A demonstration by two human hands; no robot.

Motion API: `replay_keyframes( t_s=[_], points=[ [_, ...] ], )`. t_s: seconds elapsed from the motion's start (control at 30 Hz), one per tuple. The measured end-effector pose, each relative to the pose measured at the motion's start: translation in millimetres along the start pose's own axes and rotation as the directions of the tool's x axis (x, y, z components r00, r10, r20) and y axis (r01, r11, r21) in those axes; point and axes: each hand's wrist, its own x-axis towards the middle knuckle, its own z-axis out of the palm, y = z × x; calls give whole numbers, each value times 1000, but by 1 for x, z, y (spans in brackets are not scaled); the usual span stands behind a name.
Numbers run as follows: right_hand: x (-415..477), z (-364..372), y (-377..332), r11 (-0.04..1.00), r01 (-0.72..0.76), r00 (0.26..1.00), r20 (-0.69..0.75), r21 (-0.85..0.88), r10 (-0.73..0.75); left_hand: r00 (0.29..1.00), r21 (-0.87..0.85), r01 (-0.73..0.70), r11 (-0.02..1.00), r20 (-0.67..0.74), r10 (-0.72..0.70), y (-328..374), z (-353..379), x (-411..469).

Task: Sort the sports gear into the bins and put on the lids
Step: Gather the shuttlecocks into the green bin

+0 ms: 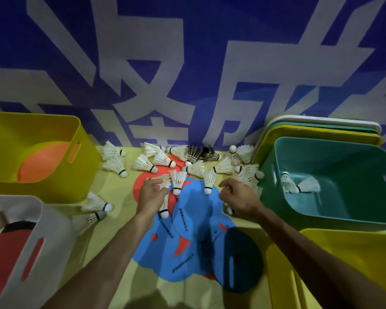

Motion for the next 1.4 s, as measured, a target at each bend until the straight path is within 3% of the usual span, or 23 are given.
replay_keyframes(
  t_s=[0.27,0.4,0.57,0.9,1.13,1.4],
  points=[
    [22,15,9,987,-52,997,41,-155,59,955,43,253,966,-171,-243,-47,14,38],
    [23,21,20,913,-22,995,82,-408,61,947,59,264,963,-204,-248,-58,29,45],
    [26,27,33,833,-71,981,111,-549,157,951,-15,224,974,-213,-222,-68,34,48],
    [27,50,50,540,43,978,146,-840,150,965,-142,115,983,-219,-144,-47,12,38],
    [33,55,54,567,54,987,129,-822,93,986,-180,-3,984,-164,-26,-18,-4,22],
    [31,29,23,876,53,997,70,-480,-21,990,-258,-106,960,-117,78,25,0,-12]
  ],
)
